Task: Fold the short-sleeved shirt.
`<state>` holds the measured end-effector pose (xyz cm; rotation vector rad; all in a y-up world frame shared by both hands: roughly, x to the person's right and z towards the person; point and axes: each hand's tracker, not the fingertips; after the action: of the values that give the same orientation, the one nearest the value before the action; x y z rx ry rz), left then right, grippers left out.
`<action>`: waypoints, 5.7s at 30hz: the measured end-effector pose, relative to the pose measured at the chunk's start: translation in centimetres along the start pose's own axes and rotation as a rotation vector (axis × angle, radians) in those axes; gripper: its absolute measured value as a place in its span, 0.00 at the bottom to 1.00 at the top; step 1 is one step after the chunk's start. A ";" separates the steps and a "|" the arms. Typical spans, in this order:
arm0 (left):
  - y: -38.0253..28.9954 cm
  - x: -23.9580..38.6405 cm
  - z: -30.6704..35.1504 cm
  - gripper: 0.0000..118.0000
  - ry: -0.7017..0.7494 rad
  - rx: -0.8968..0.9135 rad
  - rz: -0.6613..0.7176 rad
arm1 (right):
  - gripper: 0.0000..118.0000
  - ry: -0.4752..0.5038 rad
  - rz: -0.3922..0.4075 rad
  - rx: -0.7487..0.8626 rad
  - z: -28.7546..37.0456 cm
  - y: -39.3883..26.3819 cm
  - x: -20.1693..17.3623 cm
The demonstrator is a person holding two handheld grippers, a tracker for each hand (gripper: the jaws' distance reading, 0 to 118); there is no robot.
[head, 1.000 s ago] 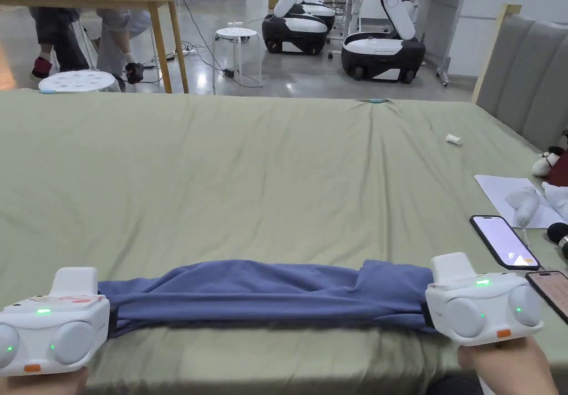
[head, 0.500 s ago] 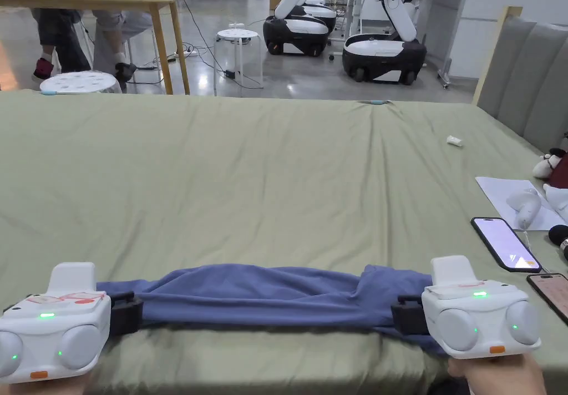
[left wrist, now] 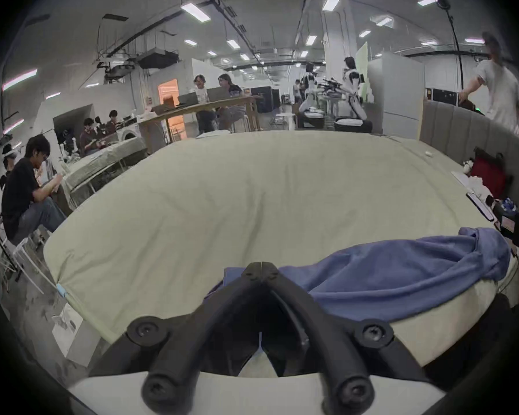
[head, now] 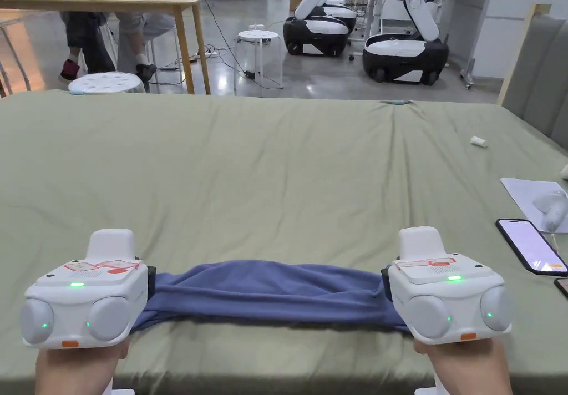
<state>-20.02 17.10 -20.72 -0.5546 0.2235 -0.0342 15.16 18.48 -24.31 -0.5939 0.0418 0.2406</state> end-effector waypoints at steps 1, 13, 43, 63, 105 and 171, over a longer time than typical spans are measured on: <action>-0.1 -0.3 0.1 0.00 -0.001 0.002 -0.003 | 0.00 0.001 0.009 0.006 -0.1 0.0 -0.5; -0.3 -10.7 -2.6 0.81 -0.376 -0.173 0.217 | 0.00 0.074 0.039 0.024 0.1 0.7 -3.2; -2.7 -9.5 -13.1 0.18 -0.726 -0.267 0.400 | 0.00 0.101 0.091 -0.017 -1.6 1.0 -6.7; -0.3 -19.3 -9.0 0.16 -0.455 -0.171 0.390 | 0.00 0.084 0.068 -0.001 -2.2 1.7 -6.2; 1.0 -5.2 -8.8 0.00 -0.764 -0.204 0.304 | 0.00 0.079 0.008 0.019 -1.4 1.3 -3.4; -1.6 -5.2 -13.7 0.13 -0.773 -0.267 0.362 | 0.00 0.063 0.010 -0.013 -1.9 1.0 -3.0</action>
<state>-28.02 9.08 -30.19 -0.7461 -0.4350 0.5617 12.08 17.59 -26.16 -0.6140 0.1037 0.2318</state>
